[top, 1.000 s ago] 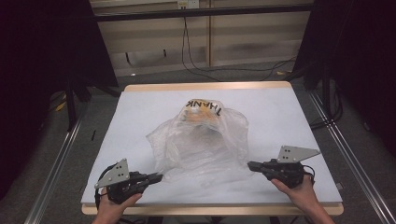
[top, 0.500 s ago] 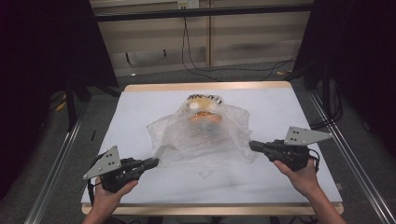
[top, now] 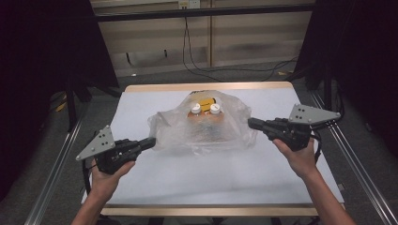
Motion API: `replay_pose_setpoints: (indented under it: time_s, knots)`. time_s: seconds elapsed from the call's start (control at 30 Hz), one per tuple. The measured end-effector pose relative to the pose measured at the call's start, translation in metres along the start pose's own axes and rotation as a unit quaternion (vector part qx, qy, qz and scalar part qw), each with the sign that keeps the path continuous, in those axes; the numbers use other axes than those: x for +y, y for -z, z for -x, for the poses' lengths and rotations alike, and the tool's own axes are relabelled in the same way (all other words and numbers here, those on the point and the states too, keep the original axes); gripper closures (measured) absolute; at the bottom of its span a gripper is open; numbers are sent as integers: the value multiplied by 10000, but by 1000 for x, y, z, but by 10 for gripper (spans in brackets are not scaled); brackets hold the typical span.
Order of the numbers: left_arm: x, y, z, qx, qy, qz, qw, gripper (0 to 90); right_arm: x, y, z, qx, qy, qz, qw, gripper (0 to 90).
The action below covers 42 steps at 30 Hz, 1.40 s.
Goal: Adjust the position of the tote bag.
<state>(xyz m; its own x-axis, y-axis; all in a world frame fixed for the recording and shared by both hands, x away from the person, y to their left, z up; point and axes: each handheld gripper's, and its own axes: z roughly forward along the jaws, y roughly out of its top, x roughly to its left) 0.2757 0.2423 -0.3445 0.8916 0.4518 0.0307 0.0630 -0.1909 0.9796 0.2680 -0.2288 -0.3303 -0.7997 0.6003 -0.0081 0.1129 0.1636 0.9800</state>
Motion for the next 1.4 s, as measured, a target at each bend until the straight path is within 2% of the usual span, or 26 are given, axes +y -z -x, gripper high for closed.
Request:
replay_pose_setpoints:
  time_s: [0.13, 0.17, 0.2, 0.27, 0.33, 0.37, 0.5, 0.57, 0.6, 0.8, 0.83, 0.93, 1.03, 1.13, 1.2, 1.3, 1.33, 1.37, 1.4]
  knots:
    - [10, 2, -9, 102, -8, 65, 9999, 900, 18, -6, 9, -66, 80, 72, 9999, 900]
    - [17, 2, -14, 152, -13, 139, 9998, 900, 23, -7, 11, -81, 87, 66, 9999, 900]
    - [17, 2, -14, 152, -13, 139, 9998, 900, 23, -7, 11, -81, 87, 66, 9999, 900]
    - [28, 2, -21, 264, -26, 224, 9994, 900, 38, -11, 19, -145, 104, 153, 9997, 900]
    - [31, 2, -23, 238, 5, 268, 9994, 900, 46, -13, 23, -203, 115, 197, 9995, 900]
    - [39, 2, -28, 226, 42, 365, 9991, 900, 50, -14, 25, -226, 122, 221, 9994, 900]
    - [54, 1, -36, 369, -35, 391, 9985, 900, 65, -20, 34, -323, 100, 341, 9988, 900]
    - [60, 0, -38, 470, -136, 382, 9981, 900, 73, -23, 38, -385, 112, 349, 9986, 900]
    - [64, 1, -40, 460, -159, 361, 9982, 900, 76, -24, 39, -417, 113, 363, 9984, 900]
    - [79, 0, -48, 629, -166, 466, 9968, 900, 92, -27, 53, -531, 45, 473, 9975, 900]
    - [85, 0, -53, 645, -183, 471, 9966, 900, 98, -27, 61, -490, -82, 624, 9968, 900]
    - [91, -2, -59, 741, -157, 431, 9962, 900, 104, -27, 65, -558, -100, 650, 9963, 900]
    - [101, -1, -72, 868, -185, 488, 9949, 900, 112, -30, 71, -662, -110, 659, 9956, 900]
    - [104, -2, -78, 928, -95, 553, 9941, 900, 115, -31, 76, -737, -125, 693, 9948, 900]
    - [108, -4, -86, 1009, -78, 569, 9932, 900, 120, -30, 84, -860, -183, 759, 9932, 900]
    - [111, -4, -89, 1036, -60, 671, 9923, 900, 124, -29, 89, -1060, -180, 839, 9907, 900]
    - [113, -5, -91, 1016, -69, 692, 9924, 900, 124, -29, 89, -1060, -180, 839, 9907, 900]
    - [114, -7, -90, 1039, 47, 802, 9913, 900, 126, -26, 92, -1091, -251, 980, 9889, 900]
    - [114, -7, -90, 1039, 47, 802, 9913, 900, 126, -26, 92, -1091, -251, 980, 9889, 900]
